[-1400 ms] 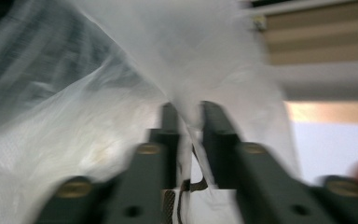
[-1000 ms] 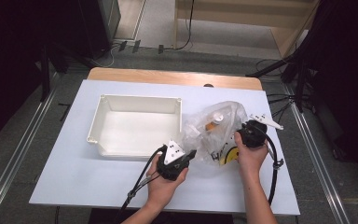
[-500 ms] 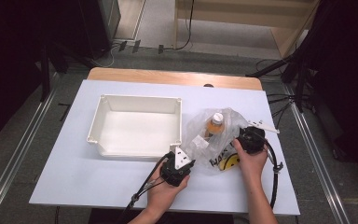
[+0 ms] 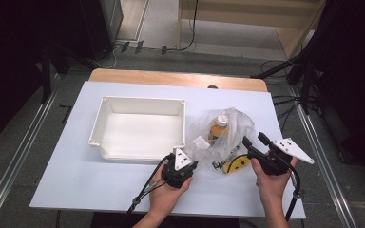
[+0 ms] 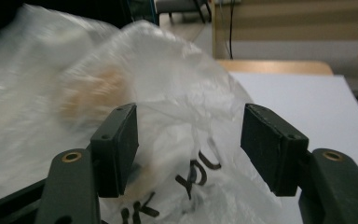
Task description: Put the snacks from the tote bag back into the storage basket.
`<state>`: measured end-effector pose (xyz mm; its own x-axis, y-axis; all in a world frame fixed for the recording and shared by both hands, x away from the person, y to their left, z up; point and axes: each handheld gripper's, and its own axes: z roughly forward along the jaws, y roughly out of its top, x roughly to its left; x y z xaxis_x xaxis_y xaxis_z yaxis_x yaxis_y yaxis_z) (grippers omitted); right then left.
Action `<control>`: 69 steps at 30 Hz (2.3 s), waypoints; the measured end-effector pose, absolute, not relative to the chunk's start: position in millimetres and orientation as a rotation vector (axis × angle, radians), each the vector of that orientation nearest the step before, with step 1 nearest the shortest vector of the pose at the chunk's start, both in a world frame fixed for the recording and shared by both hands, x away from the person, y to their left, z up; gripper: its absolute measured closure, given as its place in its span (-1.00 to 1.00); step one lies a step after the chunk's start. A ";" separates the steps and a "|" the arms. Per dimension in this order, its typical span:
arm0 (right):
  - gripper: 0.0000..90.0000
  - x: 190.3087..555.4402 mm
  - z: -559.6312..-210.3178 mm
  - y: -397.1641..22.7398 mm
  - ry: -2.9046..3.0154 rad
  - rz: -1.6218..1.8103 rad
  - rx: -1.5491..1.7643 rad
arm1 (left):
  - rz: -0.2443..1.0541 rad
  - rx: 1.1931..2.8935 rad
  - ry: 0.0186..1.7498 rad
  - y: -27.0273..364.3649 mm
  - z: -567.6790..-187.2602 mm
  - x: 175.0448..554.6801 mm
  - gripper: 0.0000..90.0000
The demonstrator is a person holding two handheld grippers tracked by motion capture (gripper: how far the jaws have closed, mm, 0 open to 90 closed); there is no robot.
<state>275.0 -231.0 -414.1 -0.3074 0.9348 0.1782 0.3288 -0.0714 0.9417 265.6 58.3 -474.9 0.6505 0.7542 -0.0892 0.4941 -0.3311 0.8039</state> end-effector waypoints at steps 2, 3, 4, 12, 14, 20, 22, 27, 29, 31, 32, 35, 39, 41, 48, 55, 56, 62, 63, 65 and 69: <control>-0.17 269.9 -404.5 -229.8 1.614 1.429 1.335 | 0.376 2.001 0.972 58.6 -475.0 265.8 0.96; -0.17 268.7 -400.5 -229.1 1.598 1.445 1.323 | 0.372 2.004 0.966 58.8 -475.1 266.0 0.96; -0.17 267.9 -396.7 -227.6 1.593 1.465 1.317 | 0.375 2.004 0.968 58.7 -475.0 265.7 0.95; -0.26 280.0 -392.7 -198.1 1.747 1.569 1.259 | 0.371 1.994 0.970 59.6 -475.1 265.6 0.93; -0.17 286.6 -398.4 -192.3 1.788 1.539 1.289 | 0.375 1.995 0.970 59.9 -475.1 265.4 0.92; 0.51 297.1 -414.9 -185.5 1.910 1.469 1.341 | 0.373 1.986 0.972 60.5 -475.0 264.9 0.92; 0.88 297.8 -417.7 -186.8 1.924 1.478 1.353 | 0.372 1.986 0.972 60.6 -475.0 264.7 0.92; 1.00 292.6 -411.5 -188.2 1.889 1.460 1.299 | 0.375 1.990 0.969 60.5 -474.9 264.0 0.92; 1.00 291.0 -403.2 -190.4 1.846 1.462 1.276 | 0.375 1.992 0.969 60.2 -474.9 263.9 0.92; 1.00 293.2 -393.1 -192.1 1.796 1.473 1.267 | 0.377 1.997 0.969 59.9 -475.0 264.1 0.92; 1.00 296.8 -388.2 -192.3 1.780 1.480 1.269 | 0.382 2.000 0.970 59.5 -475.1 264.1 0.93; 1.00 312.4 -375.6 -187.0 1.759 1.433 1.237 | 0.388 2.000 0.970 58.8 -475.5 263.8 0.94; 1.00 336.2 -363.7 -185.0 1.744 1.390 1.247 | 0.398 2.009 0.968 58.4 -475.6 263.1 0.97; 1.00 350.3 -365.4 -184.9 1.764 1.353 1.285 | 0.396 2.015 0.977 59.0 -475.5 263.9 0.99; 1.00 386.0 -412.8 -192.0 1.889 1.209 1.462 | 0.367 2.032 0.990 59.6 -475.9 264.4 1.00; 1.00 391.2 -470.2 -199.7 1.980 0.947 1.641 | 0.325 2.040 1.000 62.3 -475.7 266.5 1.00; 1.00 391.7 -476.5 -200.7 2.000 0.915 1.663 | 0.307 2.032 0.999 62.8 -475.8 266.8 1.00; 0.49 376.8 -466.5 -208.8 1.910 1.093 1.656 | 0.234 1.958 0.945 71.7 -472.6 264.6 0.27; 0.39 372.6 -463.5 -208.6 1.897 1.099 1.637 | 0.221 1.938 0.927 73.8 -471.7 263.9 0.17; 0.25 363.6 -459.3 -208.7 1.858 1.112 1.617 | 0.216 1.907 0.929 77.8 -468.5 261.3 -0.10; 0.13 345.6 -455.9 -212.5 1.799 1.168 1.577 | 0.249 1.869 0.917 86.3 -460.0 251.8 -0.46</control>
<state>345.6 -212.5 -455.9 -0.2252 0.9578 0.1787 0.5529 -0.0254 0.8329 251.8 86.3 -460.0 0.6913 0.6886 -0.2191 0.4830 -0.2149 0.8488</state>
